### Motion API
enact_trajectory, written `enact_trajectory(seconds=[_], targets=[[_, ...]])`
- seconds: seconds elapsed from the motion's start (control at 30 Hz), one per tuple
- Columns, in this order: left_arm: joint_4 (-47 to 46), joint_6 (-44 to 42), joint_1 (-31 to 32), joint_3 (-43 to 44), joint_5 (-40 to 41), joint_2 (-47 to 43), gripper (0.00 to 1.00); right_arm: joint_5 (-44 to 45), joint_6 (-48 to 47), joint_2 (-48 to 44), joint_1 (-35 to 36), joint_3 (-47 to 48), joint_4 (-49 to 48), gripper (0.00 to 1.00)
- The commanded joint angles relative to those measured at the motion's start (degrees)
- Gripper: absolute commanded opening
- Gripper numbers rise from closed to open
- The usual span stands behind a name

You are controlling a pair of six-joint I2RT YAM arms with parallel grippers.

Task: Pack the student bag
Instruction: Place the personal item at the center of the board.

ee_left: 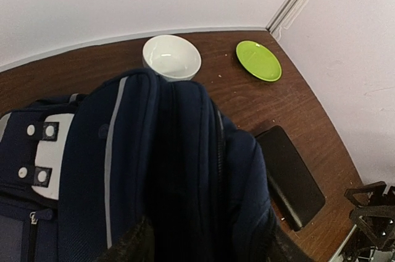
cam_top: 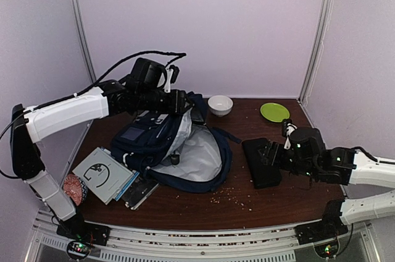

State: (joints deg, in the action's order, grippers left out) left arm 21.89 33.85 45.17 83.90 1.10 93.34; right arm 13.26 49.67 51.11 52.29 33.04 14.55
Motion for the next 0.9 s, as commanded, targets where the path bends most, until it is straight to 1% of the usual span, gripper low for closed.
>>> enact_trajectory(seconds=[0.0,0.13,0.2,0.27,0.37,0.43,0.47,0.53,0.6,0.63,0.73,0.83,0.87], targets=[[4.0,1.8,1.1,-2.3,8.5,-8.2,0.98,-0.3,-2.3,1.0,1.6,3.1,-2.9,0.71],[9.1,6.9,4.6,-9.3,17.5,-18.7,0.98,-1.5,-3.6,1.9,2.4,3.4,-5.2,0.71],[12.6,10.3,6.8,-12.4,21.1,-23.7,0.98,-2.3,-3.8,2.3,2.6,2.8,-6.6,0.71],[16.9,14.8,9.4,-15.9,26.3,-28.6,0.98,-3.8,-4.2,2.9,2.8,2.8,-8.4,0.70],[21.5,25.7,13.6,-24.5,29.3,-36.5,0.98,-5.1,-4.9,4.2,3.8,3.4,-10.7,0.70],[22.1,34.7,16.0,-32.4,29.7,-42.1,0.98,-5.9,-5.2,5.6,4.7,3.9,-12.5,0.70],[22.3,41.3,17.0,-36.6,29.6,-45.0,0.98,-6.5,-5.2,6.6,5.2,4.2,-13.4,0.69],[22.3,51.2,18.3,-44.8,29.1,-50.9,0.98,-7.2,-5.1,8.6,6.3,4.8,-15.0,0.69],[22.4,59.0,20.4,-50.9,30.1,-56.8,0.98,-7.8,-5.5,10.9,7.7,6.0,-15.9,0.69],[22.5,61.4,21.4,-52.3,30.9,-58.8,0.98,-8.0,-5.7,11.7,8.2,6.6,-16.0,0.69],[27.3,68.2,23.7,-52.8,32.6,-59.6,0.98,-8.8,-6.5,13.4,9.3,8.1,-16.0,0.69],[35.0,73.9,23.9,-50.7,32.4,-55.6,0.98,-9.5,-7.0,14.7,9.8,8.9,-17.1,0.69],[35.7,73.9,23.9,-50.6,33.0,-54.8,0.98,-10.2,-7.1,15.5,9.9,9.3,-17.8,0.69]])
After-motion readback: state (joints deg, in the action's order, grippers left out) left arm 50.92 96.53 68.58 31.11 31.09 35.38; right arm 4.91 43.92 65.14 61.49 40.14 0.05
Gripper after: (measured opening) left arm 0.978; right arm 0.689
